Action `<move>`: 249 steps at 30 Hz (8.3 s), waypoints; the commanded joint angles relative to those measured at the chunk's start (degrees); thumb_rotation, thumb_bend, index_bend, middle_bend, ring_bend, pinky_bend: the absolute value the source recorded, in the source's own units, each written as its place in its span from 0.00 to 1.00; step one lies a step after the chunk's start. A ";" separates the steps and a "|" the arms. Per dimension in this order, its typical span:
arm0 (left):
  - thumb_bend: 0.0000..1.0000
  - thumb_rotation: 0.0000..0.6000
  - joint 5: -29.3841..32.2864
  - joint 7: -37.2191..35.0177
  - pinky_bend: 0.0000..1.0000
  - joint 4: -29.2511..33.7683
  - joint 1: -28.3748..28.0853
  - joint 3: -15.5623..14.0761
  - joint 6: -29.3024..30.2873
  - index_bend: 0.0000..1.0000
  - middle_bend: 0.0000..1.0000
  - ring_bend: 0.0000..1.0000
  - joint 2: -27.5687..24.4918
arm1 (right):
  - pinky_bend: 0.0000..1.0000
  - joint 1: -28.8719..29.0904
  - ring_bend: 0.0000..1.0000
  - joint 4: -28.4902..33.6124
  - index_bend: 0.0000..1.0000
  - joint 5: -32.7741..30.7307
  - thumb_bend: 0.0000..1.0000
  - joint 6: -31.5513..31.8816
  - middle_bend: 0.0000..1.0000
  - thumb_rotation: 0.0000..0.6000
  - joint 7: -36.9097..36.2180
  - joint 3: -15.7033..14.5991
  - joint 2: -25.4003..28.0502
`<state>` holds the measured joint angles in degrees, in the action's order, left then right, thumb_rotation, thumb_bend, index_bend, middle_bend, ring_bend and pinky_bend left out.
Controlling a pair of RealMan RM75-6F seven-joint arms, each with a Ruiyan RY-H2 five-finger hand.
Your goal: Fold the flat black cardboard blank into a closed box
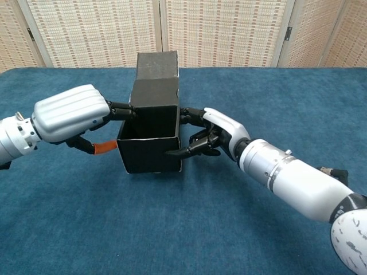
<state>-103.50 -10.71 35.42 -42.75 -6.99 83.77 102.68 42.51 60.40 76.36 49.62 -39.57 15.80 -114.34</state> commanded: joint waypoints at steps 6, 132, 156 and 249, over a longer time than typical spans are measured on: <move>0.40 1.00 1.19 3.51 0.73 6.23 0.85 1.37 0.79 0.29 0.36 0.76 -3.75 | 1.00 1.07 0.76 -1.89 0.62 -1.18 0.35 -0.79 0.61 1.00 0.68 1.17 -0.92; 0.24 1.00 19.14 -51.37 0.78 33.18 -1.73 8.44 -33.40 0.54 0.56 0.68 -12.13 | 1.00 13.14 0.66 24.13 0.06 -30.42 0.00 -19.82 0.24 1.00 11.55 16.10 20.65; 0.23 1.00 33.39 -29.16 0.73 32.96 1.36 14.19 -39.31 0.07 0.24 0.69 -7.37 | 1.00 15.68 0.70 25.91 0.10 -27.37 0.00 -4.24 0.30 1.00 37.44 2.25 17.33; 0.23 1.00 29.89 22.68 0.22 64.13 30.23 9.45 6.30 0.12 0.11 0.17 -33.20 | 0.22 -31.70 0.01 30.84 0.04 4.82 0.10 42.48 0.14 1.00 32.80 -19.56 48.01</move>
<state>-72.59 12.36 98.72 -13.47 3.09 89.06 69.95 12.44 91.31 80.29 91.08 -4.95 -3.08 -67.24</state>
